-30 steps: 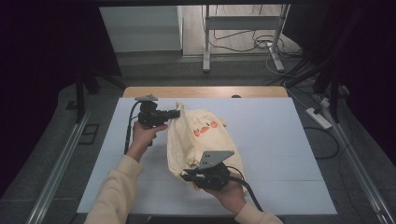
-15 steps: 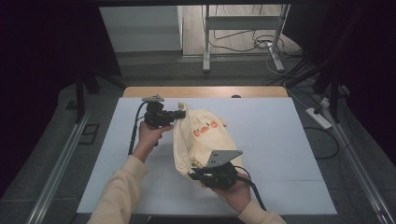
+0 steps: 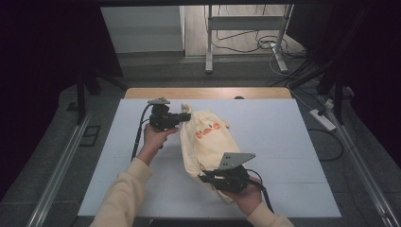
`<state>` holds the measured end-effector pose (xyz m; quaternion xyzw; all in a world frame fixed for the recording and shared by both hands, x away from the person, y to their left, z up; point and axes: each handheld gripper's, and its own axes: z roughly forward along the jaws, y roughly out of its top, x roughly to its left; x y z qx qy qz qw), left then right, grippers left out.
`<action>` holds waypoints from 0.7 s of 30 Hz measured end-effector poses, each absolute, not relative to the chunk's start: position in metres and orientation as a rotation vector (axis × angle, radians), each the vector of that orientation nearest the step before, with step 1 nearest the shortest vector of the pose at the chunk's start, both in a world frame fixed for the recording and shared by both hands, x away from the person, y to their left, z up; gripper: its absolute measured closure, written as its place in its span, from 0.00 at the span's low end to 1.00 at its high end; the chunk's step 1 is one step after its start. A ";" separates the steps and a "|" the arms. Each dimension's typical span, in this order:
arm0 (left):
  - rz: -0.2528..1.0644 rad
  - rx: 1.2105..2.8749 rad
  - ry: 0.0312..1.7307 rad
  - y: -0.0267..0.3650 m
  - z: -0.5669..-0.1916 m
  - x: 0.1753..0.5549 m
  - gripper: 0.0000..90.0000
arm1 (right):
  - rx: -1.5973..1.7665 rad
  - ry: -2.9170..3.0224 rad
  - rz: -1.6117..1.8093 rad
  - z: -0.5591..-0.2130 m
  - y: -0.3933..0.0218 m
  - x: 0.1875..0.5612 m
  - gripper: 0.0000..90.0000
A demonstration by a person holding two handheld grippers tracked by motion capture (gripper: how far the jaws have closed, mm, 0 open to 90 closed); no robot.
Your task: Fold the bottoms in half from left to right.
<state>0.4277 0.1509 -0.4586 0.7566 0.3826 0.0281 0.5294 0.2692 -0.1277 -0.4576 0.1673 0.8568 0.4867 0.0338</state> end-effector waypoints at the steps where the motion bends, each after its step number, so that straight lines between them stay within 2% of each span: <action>1: 0.067 1.808 0.913 0.150 -0.459 0.428 0.95 | 0.518 2.633 1.496 -0.458 -0.129 0.269 0.91; 21: 0.079 1.840 0.896 0.136 -0.461 0.426 0.95 | 0.577 2.624 1.459 -0.461 -0.151 0.266 0.91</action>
